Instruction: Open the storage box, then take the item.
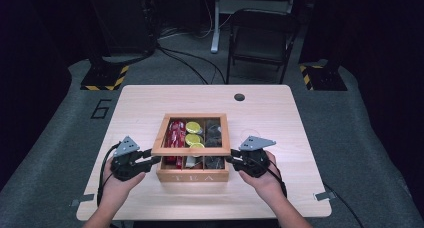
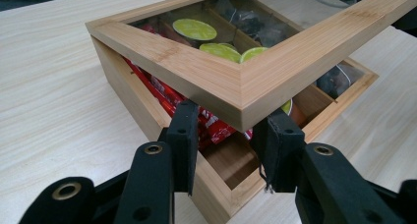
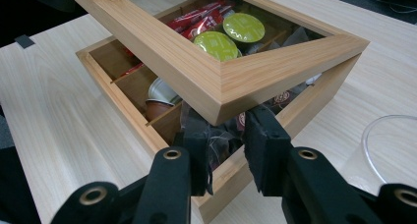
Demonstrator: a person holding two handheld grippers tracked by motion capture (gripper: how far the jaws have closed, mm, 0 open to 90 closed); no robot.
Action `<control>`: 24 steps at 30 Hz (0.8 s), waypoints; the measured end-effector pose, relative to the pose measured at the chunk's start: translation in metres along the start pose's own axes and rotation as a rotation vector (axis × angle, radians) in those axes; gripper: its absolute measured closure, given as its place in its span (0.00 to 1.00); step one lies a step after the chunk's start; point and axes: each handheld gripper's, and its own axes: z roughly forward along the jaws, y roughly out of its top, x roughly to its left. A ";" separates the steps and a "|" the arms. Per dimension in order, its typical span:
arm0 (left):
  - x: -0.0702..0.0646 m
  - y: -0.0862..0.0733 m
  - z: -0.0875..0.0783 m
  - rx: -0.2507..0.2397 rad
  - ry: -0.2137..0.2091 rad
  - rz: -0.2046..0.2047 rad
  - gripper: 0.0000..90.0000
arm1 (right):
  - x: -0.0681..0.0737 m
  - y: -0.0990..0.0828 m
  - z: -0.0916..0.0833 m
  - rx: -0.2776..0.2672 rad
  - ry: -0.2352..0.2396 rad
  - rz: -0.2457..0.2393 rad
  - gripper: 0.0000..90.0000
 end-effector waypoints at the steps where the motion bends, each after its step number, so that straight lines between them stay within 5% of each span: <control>1: 0.000 0.000 0.000 -0.001 0.002 0.000 0.70 | -0.001 0.001 0.000 0.001 -0.002 -0.005 0.80; 11: 0.003 0.008 -0.002 -0.012 0.009 -0.010 0.70 | -0.002 0.007 0.000 -0.015 -0.008 -0.006 0.79; 16: 0.000 0.013 -0.002 -0.010 0.060 0.004 0.66 | -0.004 0.010 0.000 -0.018 -0.021 -0.003 0.78; 24: 0.004 0.020 -0.004 -0.040 0.054 0.004 0.66 | -0.007 0.017 -0.002 -0.034 -0.040 -0.006 0.75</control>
